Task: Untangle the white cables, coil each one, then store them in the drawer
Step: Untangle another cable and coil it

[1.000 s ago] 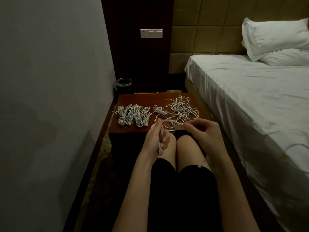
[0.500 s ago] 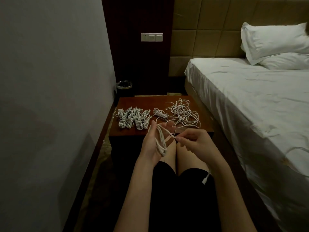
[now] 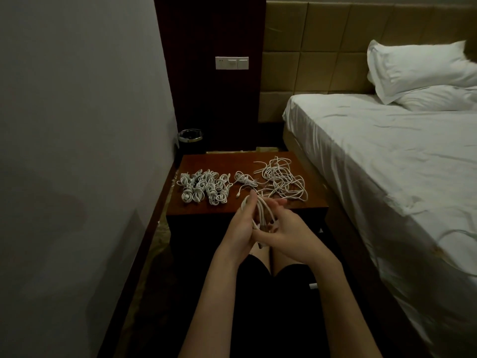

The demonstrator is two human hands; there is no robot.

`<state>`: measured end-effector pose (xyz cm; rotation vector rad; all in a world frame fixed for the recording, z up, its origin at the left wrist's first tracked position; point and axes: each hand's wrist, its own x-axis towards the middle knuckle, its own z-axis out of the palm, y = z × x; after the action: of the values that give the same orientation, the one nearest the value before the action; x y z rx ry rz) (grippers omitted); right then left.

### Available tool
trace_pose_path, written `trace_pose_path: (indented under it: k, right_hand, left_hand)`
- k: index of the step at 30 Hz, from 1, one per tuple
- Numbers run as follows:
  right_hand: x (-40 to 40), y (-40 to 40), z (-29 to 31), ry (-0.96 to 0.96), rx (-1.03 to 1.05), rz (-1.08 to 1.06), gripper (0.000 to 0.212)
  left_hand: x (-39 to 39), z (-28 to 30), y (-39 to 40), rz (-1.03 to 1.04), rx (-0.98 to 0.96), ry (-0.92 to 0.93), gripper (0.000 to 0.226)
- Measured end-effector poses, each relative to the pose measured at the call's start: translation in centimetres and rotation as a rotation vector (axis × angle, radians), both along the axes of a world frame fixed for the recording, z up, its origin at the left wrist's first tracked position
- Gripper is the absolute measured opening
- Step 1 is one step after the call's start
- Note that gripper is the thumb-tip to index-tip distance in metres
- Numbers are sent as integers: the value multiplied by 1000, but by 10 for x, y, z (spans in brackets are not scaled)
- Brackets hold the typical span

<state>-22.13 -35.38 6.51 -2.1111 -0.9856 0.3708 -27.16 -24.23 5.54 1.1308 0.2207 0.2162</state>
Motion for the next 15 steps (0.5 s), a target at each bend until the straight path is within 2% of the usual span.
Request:
trace_pose_path:
  k: [1, 3, 5, 9, 12, 15]
  right_hand:
    - [0, -3, 3, 54, 26, 2, 53]
    - [2, -9, 7, 156, 101, 10, 32]
    - [6, -14, 11, 137, 157, -43, 18]
    - [12, -20, 11, -2, 130, -160, 21]
    - [11, -22, 11, 21, 129, -176, 30]
    - [15, -23, 9, 38, 85, -198, 30]
  left_hand:
    - [-1, 0, 2, 3, 26, 0, 57]
    - [-1, -2, 4, -7, 71, 6, 56]
    - [-4, -2, 4, -23, 116, 27, 50]
    - [-5, -1, 5, -19, 230, 26, 41]
    - [-4, -1, 5, 51, 301, 23, 40]
    - [-3, -6, 5, 73, 339, 13, 44]
